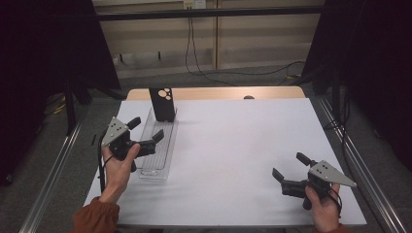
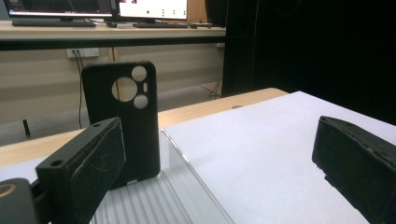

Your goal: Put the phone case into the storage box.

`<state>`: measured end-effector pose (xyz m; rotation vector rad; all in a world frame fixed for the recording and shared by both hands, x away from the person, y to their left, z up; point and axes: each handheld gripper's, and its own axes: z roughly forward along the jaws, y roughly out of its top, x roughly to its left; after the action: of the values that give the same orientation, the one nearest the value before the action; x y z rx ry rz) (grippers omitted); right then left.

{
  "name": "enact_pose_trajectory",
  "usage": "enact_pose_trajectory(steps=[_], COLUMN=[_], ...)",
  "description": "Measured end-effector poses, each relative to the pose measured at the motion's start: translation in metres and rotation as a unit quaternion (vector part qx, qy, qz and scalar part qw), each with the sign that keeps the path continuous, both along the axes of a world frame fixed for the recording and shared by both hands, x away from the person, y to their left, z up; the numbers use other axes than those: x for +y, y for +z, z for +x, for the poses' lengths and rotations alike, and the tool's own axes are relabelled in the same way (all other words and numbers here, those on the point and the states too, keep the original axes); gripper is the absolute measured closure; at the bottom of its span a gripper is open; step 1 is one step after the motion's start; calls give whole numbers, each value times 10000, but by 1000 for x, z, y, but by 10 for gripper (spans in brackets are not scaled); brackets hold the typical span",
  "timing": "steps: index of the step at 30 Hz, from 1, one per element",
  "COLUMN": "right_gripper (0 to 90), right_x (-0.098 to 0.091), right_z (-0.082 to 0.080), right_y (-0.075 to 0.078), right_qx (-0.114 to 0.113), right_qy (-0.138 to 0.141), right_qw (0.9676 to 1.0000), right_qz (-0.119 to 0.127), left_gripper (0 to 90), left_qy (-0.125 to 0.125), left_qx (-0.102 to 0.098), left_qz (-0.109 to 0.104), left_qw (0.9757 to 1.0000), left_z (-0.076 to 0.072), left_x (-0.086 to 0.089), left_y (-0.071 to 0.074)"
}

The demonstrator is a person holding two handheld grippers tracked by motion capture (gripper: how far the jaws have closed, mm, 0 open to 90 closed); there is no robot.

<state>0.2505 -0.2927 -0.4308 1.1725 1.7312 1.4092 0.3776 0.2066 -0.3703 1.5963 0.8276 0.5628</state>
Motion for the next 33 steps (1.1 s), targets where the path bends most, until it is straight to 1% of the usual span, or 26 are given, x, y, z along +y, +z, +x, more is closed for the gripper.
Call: enact_pose_trajectory(steps=[1, 4, 7, 11, 13, 16, 17, 18, 19, 20, 21, 24, 25, 28, 32, 33], right_gripper=[0, 0, 0, 0, 0, 0, 0, 0, 0, 0, 0, 0, 0, 0, 0, 0], right_x=[0, 0, 0, 1, 1, 1, 1, 0, 0, 0, 0, 0, 0, 0, -1, -1], right_z=[0, 0, 0, 0, 0, 0, 0, 1, 1, 1, 1, 0, 0, 0, -2, -2], right_y=[0, 0, 0, 0, -1, -1, -1, -1, -1, -1, -1, -1, -1, -1, 0, 0], right_qx=[8, 17, 19, 16, 17, 23, 21, 22, 32, 27, 27, 19, 20, 25, 13, 16], right_qy=[0, 5, -1, 13, 18, -4, -9, -14, -28, -25, -29, -28, -32, -31, -51, -66], right_qw=[10000, 10000, 10000, 10000, 10000, 10000, 10000, 10000, 10000, 10000, 10000, 10000, 10000, 10000, 10000, 10000], right_qz=[5, 3, -4, -5, -32, -5, -11, -20, 1, -12, -14, -20, -19, -27, -43, -33], left_gripper=[26, 26, 27, 27, 27, 27, 26, 26, 26, 26, 26, 27, 26, 27, 27, 29], left_qy=[14, 40, 74, 143, 137, 170, 168, 137, 158, 131, 123, 99, 110, 82, 54, 33], left_qx=[13, -25, -25, 13, 34, 50, 50, 40, 35, 20, 17, 46, 62, 60, 175, 181], left_qz=[0, 107, 128, 24, 75, 82, 79, 130, 126, 178, 183, 112, 159, 169, 90, 124], left_qw=[10000, 9999, 9999, 9999, 9999, 9998, 9998, 9998, 9998, 9998, 9998, 9999, 9998, 9998, 9998, 9998], left_z=[-2, -8, -15, -22, -24, -28, -29, -31, -32, -34, -35, -40, -41, -47, -53, -55], left_x=[1, 6, 10, 16, 20, 23, 24, 25, 25, 26, 27, 30, 30, 31, 33, 33], left_y=[-1, -3, -9, -16, -18, -21, -23, -24, -26, -28, -29, -34, -35, -40, -47, -48])
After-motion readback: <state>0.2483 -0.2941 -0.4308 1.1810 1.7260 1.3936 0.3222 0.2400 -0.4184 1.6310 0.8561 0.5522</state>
